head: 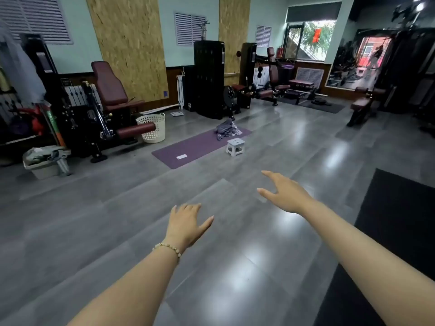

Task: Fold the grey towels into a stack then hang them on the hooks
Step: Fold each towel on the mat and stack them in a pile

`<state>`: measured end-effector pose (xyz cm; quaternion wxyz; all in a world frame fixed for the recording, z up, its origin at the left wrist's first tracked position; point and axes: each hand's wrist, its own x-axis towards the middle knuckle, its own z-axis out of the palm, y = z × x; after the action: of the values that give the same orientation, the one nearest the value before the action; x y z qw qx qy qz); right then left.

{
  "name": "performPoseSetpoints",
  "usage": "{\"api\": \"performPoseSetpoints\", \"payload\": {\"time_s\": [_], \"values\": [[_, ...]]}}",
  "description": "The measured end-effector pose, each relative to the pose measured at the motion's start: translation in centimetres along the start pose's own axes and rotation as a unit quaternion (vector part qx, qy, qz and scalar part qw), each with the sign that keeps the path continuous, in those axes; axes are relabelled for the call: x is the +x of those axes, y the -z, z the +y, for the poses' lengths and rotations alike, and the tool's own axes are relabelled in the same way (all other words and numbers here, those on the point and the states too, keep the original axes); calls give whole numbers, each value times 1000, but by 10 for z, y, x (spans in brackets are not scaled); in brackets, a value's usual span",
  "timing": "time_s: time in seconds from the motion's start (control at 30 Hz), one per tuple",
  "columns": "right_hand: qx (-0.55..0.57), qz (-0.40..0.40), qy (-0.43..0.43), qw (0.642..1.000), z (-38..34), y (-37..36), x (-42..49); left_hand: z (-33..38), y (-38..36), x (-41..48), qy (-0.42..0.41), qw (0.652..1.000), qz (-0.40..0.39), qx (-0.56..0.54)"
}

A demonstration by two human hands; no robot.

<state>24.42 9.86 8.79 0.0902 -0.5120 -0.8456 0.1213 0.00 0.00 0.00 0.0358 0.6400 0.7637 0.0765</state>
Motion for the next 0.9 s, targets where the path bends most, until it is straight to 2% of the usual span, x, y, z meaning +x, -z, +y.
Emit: {"api": "performPoseSetpoints", "payload": {"time_s": [0.27, 0.47, 0.67, 0.9], "values": [[4, -1, 21, 1000, 52, 41, 193, 5, 27, 216, -12, 999, 47, -4], [-8, 20, 28, 999, 87, 41, 365, -15, 14, 403, -21, 999, 28, -3], [17, 29, -4, 999, 114, 51, 548, -38, 27, 603, -42, 999, 24, -2], [23, 37, -12, 999, 179, 63, 737, -35, 10, 806, -51, 998, 16, -19]]}}
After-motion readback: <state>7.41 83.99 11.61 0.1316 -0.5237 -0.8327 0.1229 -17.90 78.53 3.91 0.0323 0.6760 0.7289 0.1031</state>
